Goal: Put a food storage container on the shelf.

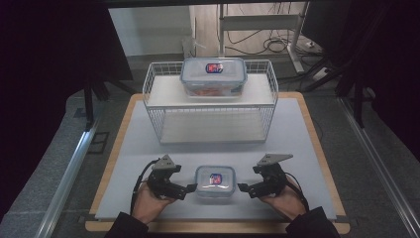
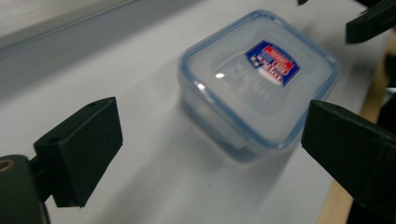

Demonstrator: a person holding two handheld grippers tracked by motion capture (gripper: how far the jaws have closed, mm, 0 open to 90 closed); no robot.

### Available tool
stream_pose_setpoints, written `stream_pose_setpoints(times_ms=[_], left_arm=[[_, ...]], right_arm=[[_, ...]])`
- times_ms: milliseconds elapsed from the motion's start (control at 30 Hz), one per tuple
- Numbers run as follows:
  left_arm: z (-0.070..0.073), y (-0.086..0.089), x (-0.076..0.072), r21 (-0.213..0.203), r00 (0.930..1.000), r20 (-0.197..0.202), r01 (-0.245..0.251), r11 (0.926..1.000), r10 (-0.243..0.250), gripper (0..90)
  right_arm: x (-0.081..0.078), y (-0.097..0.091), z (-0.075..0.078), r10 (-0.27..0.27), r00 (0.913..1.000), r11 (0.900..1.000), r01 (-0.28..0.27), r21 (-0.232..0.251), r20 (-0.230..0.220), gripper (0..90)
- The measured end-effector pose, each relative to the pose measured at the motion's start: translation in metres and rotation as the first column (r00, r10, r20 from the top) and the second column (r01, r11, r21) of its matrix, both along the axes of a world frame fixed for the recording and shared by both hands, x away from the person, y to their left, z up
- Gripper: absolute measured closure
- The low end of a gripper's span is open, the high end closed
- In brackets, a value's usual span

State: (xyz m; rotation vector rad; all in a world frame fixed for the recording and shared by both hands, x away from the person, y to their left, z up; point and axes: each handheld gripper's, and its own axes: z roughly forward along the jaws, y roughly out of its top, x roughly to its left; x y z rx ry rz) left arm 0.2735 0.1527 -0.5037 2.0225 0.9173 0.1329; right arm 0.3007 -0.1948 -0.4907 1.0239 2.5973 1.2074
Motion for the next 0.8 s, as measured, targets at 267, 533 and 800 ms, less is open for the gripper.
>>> stream_pose_setpoints(times_ms=[267, 533, 800], left_arm=[[-0.013, -0.022, 0.019, -0.007, 0.9926, -0.102, 0.065, 0.9979, -0.065, 5.7], [-0.021, -0.032, 0.020, -0.056, 0.9742, -0.185, 0.121, 0.9911, -0.130, 9.9], [-0.019, -0.037, 0.008, -0.009, 0.9776, -0.180, 0.109, 0.9940, -0.108, 11.6]], right_arm=[[0.005, 0.025, -0.006, 0.054, 0.9971, 0.9982, -0.052, 0.031, -0.054, 11.4], [0.013, 0.036, -0.016, 0.093, 0.9798, 0.9930, -0.078, 0.088, -0.177, 15.6], [0.006, 0.041, -0.019, 0.109, 0.9735, 0.9938, -0.103, 0.043, -0.201, 16.2]])
